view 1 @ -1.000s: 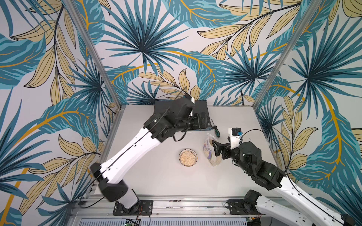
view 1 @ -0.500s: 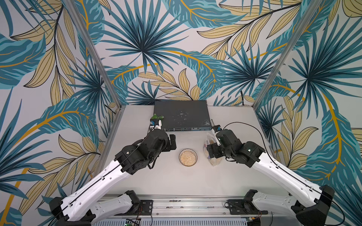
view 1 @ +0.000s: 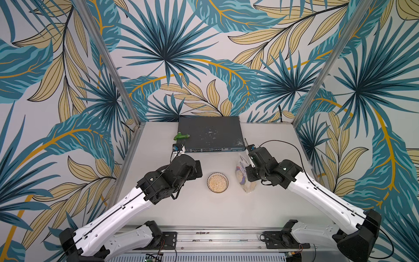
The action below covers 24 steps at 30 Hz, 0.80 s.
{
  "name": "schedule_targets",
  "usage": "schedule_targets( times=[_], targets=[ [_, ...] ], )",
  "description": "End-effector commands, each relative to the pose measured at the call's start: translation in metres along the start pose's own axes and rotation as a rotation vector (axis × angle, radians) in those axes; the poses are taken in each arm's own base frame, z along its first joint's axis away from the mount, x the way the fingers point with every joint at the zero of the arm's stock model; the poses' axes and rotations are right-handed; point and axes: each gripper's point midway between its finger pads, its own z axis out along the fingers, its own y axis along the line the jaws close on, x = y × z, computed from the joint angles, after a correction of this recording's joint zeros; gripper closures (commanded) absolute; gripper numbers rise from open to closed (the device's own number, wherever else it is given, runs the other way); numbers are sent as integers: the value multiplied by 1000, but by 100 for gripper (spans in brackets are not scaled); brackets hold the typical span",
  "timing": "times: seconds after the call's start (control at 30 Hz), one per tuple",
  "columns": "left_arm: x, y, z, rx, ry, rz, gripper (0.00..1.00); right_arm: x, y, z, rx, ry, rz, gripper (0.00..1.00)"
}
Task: Pour the oats into the breakfast bowl
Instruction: Close the oats bag at the center of the board.
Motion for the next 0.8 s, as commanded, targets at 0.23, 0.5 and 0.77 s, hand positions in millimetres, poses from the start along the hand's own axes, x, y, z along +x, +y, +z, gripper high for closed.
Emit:
schedule_targets(
  times=[0.23, 0.5, 0.77],
  targets=[
    [-6, 0, 10, -14, -23, -18, 0, -25, -13, -8, -13, -97, 45, 45],
    [-7, -1, 13, -14, -23, -16, 0, -45, -12, 19, -45, -94, 33, 55],
    [-6, -11, 14, 36, -14, 9, 0, -60, -22, 8, -33, -160, 71, 97]
  ],
)
